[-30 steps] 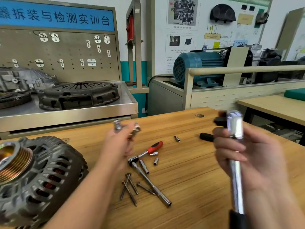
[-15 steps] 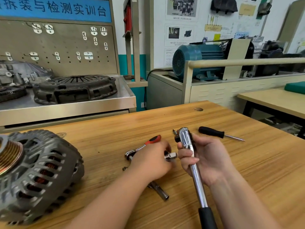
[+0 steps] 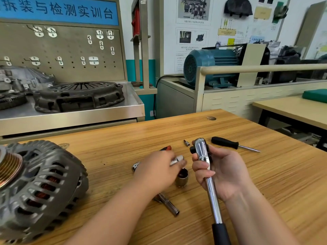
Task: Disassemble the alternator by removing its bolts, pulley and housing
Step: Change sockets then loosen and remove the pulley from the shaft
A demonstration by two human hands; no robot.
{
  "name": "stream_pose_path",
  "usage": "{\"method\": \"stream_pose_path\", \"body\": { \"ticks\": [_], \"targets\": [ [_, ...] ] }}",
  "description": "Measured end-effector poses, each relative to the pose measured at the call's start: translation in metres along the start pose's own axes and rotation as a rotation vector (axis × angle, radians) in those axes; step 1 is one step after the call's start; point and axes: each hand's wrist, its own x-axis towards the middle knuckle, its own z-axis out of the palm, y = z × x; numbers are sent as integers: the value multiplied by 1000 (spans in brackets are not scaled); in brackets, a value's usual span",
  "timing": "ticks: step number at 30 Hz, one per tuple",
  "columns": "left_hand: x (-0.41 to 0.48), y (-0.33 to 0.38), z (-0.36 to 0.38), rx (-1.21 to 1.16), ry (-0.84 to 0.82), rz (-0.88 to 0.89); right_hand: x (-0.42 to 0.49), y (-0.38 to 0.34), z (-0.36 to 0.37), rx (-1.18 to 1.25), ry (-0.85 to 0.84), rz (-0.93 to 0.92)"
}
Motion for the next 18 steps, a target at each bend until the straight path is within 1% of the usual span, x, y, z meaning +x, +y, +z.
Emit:
{"method": "stream_pose_path", "body": {
  "ticks": [1,2,3,5,6,7,10,15,18],
  "targets": [
    [-1,0,-6,-127,61,-52,-1,0,0,8,-14,-2],
    [-2,0,-13,-316,120,-115,-1,0,1,22,-33,-1],
    [-1,1,-20,-557,171,-190,-2,1,1,41,-54,3],
    [-3,6,-33,-1054,210,-327,-2,5,3,67,-93,19],
    [-4,9,-37,-1220,210,-365,-2,7,3,76,-107,29],
    [-4,10,-38,-1288,204,-389,-2,9,4,85,-118,40],
    [-6,14,-35,-1296,205,-415,-2,15,8,119,-150,79],
    [-8,16,-41,-1448,266,-389,-4,17,12,158,-231,115],
    [-9,15,-42,-1522,196,-376,-7,14,12,205,-286,114]
  ]
}}
